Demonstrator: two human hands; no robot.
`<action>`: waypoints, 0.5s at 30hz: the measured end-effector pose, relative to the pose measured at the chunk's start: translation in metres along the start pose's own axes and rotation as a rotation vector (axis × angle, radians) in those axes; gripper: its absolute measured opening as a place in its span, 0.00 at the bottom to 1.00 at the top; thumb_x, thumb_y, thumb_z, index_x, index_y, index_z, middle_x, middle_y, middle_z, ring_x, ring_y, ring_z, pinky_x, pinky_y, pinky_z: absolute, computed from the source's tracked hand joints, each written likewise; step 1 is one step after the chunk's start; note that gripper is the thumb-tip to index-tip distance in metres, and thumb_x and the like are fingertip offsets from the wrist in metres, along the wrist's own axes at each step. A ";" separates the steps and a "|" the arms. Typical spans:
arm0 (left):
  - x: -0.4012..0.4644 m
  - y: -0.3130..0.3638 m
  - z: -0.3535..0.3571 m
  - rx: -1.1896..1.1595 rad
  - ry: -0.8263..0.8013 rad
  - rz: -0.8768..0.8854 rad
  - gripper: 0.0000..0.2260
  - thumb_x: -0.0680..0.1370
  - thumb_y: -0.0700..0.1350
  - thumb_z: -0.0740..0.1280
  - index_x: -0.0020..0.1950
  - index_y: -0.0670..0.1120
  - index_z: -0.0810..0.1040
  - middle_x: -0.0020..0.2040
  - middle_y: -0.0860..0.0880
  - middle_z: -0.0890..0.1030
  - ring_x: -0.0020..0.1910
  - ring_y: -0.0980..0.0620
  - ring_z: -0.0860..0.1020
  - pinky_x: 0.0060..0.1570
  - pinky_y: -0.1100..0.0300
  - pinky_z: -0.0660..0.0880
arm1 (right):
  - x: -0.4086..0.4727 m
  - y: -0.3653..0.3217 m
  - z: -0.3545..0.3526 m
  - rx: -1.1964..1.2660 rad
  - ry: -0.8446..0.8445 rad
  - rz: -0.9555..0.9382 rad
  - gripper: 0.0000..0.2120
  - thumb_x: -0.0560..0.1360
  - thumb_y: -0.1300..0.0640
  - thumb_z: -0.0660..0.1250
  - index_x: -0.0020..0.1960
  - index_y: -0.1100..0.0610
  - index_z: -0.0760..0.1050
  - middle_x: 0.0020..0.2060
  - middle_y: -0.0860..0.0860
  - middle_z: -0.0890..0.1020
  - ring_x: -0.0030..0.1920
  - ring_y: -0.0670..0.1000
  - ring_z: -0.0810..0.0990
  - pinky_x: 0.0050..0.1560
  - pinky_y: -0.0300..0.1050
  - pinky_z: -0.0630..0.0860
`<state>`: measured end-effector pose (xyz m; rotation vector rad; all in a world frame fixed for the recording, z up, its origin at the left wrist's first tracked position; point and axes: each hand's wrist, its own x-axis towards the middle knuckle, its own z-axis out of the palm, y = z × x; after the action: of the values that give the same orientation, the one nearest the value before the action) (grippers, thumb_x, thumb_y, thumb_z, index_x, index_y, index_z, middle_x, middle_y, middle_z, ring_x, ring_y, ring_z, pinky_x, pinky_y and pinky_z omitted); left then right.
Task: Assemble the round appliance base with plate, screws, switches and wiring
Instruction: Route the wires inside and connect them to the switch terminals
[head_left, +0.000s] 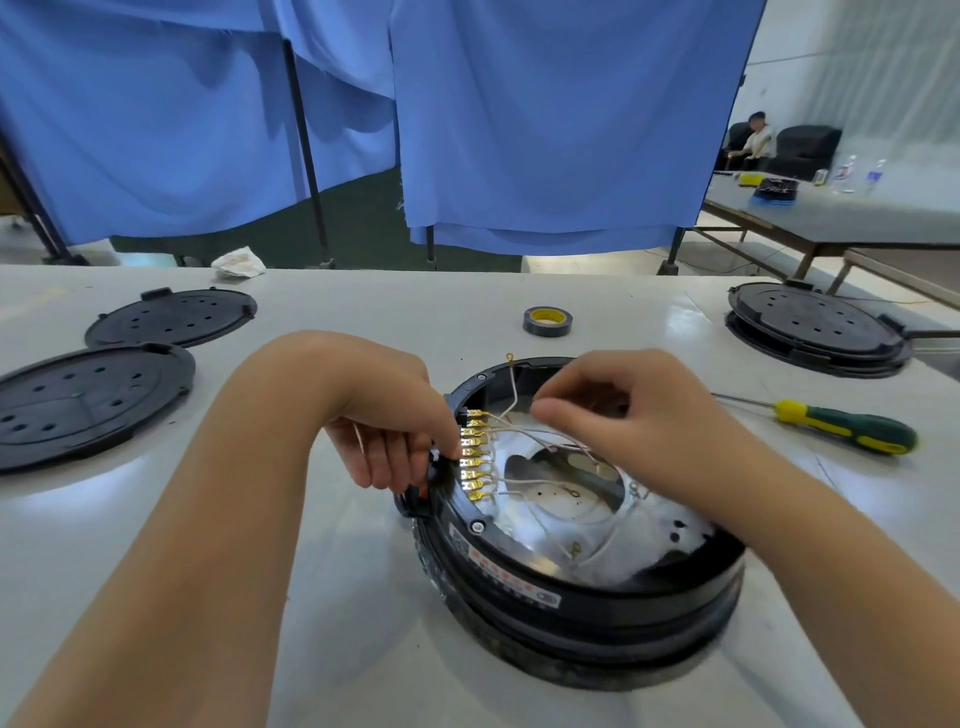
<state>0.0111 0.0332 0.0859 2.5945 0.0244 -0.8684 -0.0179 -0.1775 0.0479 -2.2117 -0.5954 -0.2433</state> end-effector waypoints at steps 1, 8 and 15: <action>0.001 -0.002 -0.001 0.005 0.025 -0.008 0.19 0.77 0.50 0.68 0.29 0.42 0.82 0.30 0.45 0.83 0.24 0.51 0.78 0.29 0.63 0.77 | 0.002 0.005 -0.007 -0.005 0.055 0.011 0.02 0.70 0.49 0.71 0.41 0.46 0.82 0.36 0.41 0.84 0.39 0.40 0.82 0.45 0.38 0.79; 0.012 -0.017 -0.009 0.033 0.263 -0.014 0.14 0.75 0.53 0.70 0.44 0.42 0.81 0.36 0.49 0.85 0.32 0.54 0.83 0.29 0.62 0.78 | 0.010 0.055 -0.036 -0.042 0.364 0.229 0.05 0.74 0.56 0.69 0.40 0.49 0.81 0.37 0.43 0.82 0.37 0.41 0.79 0.37 0.28 0.72; 0.025 0.000 0.006 0.089 0.438 0.077 0.35 0.73 0.65 0.68 0.73 0.50 0.63 0.67 0.48 0.74 0.58 0.46 0.76 0.50 0.56 0.75 | 0.008 0.079 -0.028 0.045 0.281 0.402 0.04 0.74 0.53 0.68 0.44 0.50 0.82 0.40 0.44 0.83 0.40 0.42 0.79 0.38 0.34 0.71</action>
<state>0.0285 0.0286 0.0670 2.7968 0.0090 -0.2673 0.0286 -0.2404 0.0159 -2.1479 0.0000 -0.3169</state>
